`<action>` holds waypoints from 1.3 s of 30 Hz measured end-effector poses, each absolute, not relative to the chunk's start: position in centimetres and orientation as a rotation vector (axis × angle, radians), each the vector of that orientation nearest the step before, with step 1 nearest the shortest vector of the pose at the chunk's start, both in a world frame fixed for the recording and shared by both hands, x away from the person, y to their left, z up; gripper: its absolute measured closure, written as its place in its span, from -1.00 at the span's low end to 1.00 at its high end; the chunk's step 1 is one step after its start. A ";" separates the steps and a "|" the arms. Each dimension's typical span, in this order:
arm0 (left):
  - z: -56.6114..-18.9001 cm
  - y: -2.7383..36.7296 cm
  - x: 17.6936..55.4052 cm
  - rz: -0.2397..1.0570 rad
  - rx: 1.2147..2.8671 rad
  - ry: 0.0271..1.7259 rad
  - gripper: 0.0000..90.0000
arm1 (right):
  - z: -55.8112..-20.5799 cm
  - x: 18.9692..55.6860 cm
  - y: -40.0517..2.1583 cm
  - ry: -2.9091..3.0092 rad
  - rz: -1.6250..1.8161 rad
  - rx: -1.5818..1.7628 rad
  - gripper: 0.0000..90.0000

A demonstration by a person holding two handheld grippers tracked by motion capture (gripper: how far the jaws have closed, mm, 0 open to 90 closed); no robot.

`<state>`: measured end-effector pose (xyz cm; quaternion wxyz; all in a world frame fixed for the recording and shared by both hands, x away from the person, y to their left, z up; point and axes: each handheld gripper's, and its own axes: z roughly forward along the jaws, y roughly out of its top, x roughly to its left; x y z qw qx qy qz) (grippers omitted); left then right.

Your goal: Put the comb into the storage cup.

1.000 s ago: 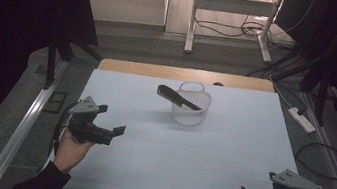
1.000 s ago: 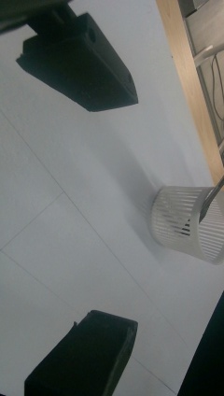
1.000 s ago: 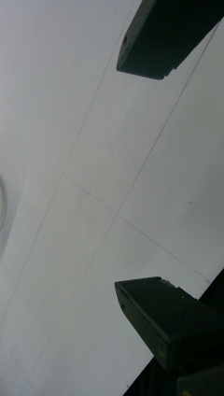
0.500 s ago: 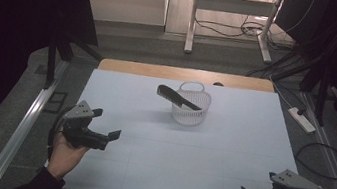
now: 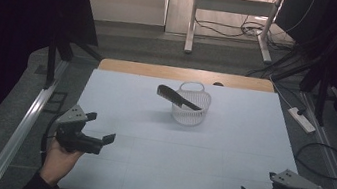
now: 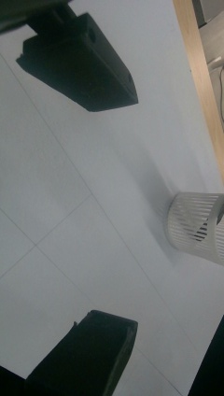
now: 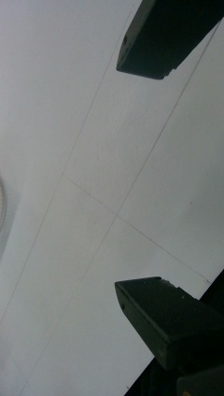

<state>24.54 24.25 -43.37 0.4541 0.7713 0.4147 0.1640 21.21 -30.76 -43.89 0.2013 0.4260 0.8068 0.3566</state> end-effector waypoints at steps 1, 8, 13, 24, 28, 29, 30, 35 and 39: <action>-43.4 24.3 24.4 0.405 1.902 1.026 -1.00 | -43.9 21.2 -30.8 2.254 0.997 1.190 -1.00; -43.5 24.9 23.5 0.403 1.893 1.042 -1.00 | -43.9 21.2 -30.8 2.253 0.996 1.191 -1.00; -43.5 25.2 23.0 0.403 1.888 1.049 -1.00 | -43.9 21.2 -30.8 2.253 0.995 1.191 -1.00; -43.8 26.0 21.9 0.399 1.879 1.071 -1.00 | -43.9 21.2 -30.7 2.251 0.994 1.192 -1.00; -44.0 26.3 21.6 0.387 1.879 1.080 -1.00 | -43.9 21.2 -30.7 2.251 0.993 1.192 -1.00; -44.0 26.4 21.5 0.385 1.881 1.081 -1.00 | -43.9 21.2 -30.7 2.251 0.993 1.192 -1.00; -44.1 26.5 21.4 0.383 1.881 1.085 -1.00 | -43.9 21.2 -30.7 2.251 0.993 1.192 -1.00; -44.1 26.9 20.8 0.388 1.875 1.093 -1.00 | -43.9 21.2 -30.7 2.250 0.993 1.194 -1.00; -44.1 27.2 20.3 0.388 1.875 1.100 -1.00 | -43.9 21.2 -30.7 2.251 0.992 1.193 -1.00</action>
